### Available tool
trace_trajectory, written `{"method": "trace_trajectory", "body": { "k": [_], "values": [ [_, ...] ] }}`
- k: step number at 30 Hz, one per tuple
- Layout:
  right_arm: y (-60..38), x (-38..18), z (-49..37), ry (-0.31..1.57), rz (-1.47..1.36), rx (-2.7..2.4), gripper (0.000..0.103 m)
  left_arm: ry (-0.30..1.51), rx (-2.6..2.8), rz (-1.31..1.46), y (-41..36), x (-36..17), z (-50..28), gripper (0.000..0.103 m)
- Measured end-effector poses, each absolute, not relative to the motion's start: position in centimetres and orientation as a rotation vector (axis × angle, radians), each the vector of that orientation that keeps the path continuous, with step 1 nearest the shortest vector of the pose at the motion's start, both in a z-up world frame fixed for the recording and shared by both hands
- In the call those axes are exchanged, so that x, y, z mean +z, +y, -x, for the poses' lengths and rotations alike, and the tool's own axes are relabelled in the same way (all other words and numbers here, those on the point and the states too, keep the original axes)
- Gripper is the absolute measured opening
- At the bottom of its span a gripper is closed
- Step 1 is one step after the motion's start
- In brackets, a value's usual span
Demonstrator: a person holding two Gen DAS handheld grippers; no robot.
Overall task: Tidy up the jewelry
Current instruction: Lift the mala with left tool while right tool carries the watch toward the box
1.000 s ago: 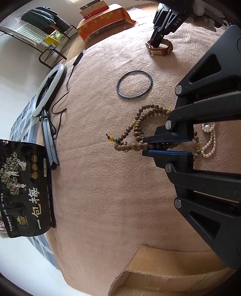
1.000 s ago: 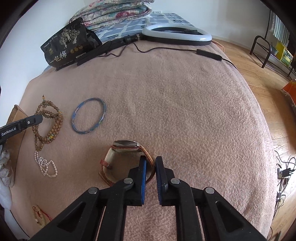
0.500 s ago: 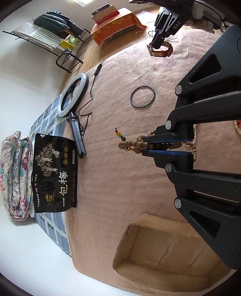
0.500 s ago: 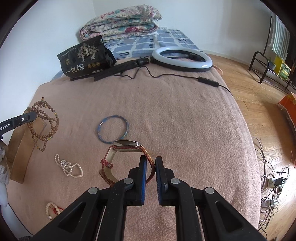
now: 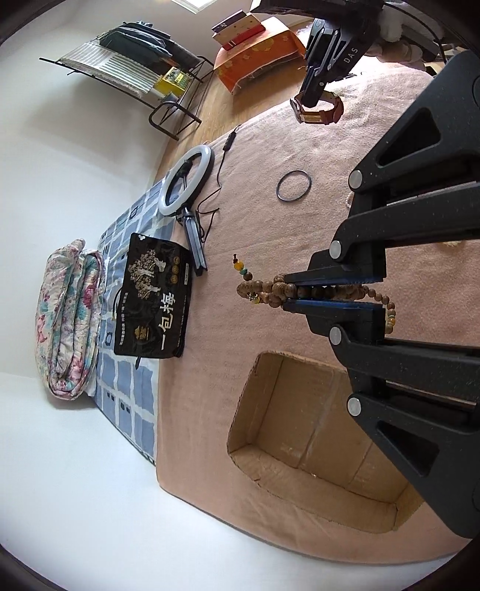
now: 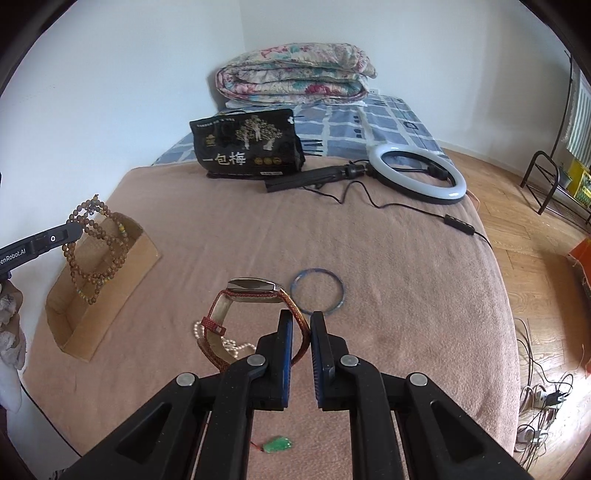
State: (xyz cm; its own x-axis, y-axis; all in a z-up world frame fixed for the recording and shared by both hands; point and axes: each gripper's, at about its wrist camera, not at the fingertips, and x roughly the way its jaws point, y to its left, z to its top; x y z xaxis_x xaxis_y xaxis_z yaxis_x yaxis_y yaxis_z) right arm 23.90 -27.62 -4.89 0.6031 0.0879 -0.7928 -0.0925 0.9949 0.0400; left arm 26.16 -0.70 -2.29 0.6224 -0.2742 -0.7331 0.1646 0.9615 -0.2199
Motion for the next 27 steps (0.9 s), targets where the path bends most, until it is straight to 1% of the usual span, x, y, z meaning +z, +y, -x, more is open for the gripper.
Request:
{"method": "trace_trajectory", "body": {
  "k": [5, 12, 21, 27],
  "values": [
    [-23.8, -4.0, -24.3, 0.893, 0.037, 0.154, 0.007, 0.836, -0.216, 0.156, 2.8, -1.1, -24.7, 0.004],
    [-17.8, -3.4, -25.5, 0.875, 0.089, 0.235, 0.007, 0.814, -0.162, 0.177, 7.7, -0.8, -22.9, 0.004],
    [-10.6, -3.8, -27.9, 0.883, 0.113, 0.338, 0.007, 0.829, -0.107, 0.207, 12.4, -2.5, -21.8, 0.004],
    [-6.7, -4.8, -28.9, 0.897, 0.129, 0.388, 0.007, 0.845, -0.089, 0.219, 13.9, -4.1, -21.1, 0.004]
  ]
}}
